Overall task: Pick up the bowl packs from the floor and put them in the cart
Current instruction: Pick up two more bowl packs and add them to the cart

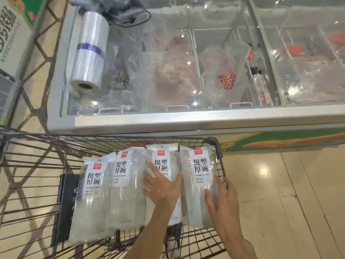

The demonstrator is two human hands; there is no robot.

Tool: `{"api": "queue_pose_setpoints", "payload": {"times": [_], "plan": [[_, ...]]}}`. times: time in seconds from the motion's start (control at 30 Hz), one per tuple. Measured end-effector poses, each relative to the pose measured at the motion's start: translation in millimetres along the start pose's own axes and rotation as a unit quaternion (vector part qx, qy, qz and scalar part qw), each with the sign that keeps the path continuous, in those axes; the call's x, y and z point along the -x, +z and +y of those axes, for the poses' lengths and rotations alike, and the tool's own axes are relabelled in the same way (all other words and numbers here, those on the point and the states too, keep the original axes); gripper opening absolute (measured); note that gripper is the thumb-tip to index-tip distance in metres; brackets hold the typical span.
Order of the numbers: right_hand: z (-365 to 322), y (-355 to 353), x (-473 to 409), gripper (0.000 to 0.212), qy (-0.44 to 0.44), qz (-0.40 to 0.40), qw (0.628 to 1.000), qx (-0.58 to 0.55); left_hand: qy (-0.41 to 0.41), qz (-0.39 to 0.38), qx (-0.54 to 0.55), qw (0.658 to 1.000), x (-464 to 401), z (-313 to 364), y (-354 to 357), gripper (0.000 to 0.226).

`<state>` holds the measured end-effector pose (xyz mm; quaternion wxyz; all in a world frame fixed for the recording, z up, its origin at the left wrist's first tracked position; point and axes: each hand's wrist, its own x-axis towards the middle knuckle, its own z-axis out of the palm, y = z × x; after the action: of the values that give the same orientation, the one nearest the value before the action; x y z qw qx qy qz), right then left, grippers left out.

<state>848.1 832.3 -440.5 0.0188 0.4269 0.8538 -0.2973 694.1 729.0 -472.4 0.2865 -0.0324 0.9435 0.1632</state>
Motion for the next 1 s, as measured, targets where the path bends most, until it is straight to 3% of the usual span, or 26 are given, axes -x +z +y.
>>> {"api": "queue_pose_setpoints", "payload": {"times": [0.2, 0.37, 0.53, 0.67, 0.77, 1.0], "plan": [[-40.0, -34.6, -12.8, 0.057, -0.085, 0.008, 0.993, 0.087, 0.23, 0.039, -0.139, 0.963, 21.0, -26.4, -73.9, 0.083], [-125.8, -67.9, -18.6, 0.065, -0.214, -0.009, 0.96, 0.178, 0.302, 0.11, -0.203, 0.925, 35.5, -53.2, -180.0, 0.076], [-249.9, -81.9, -5.0, 0.072, -0.338, -0.033, 0.91, 0.238, 0.278, 0.148, -0.228, 0.921, 47.8, -98.6, -295.4, 0.082], [-357.2, -78.9, 20.2, 0.076, -0.433, -0.047, 0.868, 0.24, 0.235, 0.223, -0.197, 0.925, 62.2, -159.6, -394.1, 0.083], [-438.2, -69.1, 45.9, 0.085, -0.466, -0.042, 0.85, 0.243, 0.212, 0.307, -0.157, 0.915, 67.6, -224.1, -459.5, 0.081], [-602.1, -8.0, 121.8, 0.078, -0.52, -0.031, 0.819, 0.24, 0.194, 0.32, -0.153, 0.915, 38.4, -385.5, -570.2, 0.081]]}}
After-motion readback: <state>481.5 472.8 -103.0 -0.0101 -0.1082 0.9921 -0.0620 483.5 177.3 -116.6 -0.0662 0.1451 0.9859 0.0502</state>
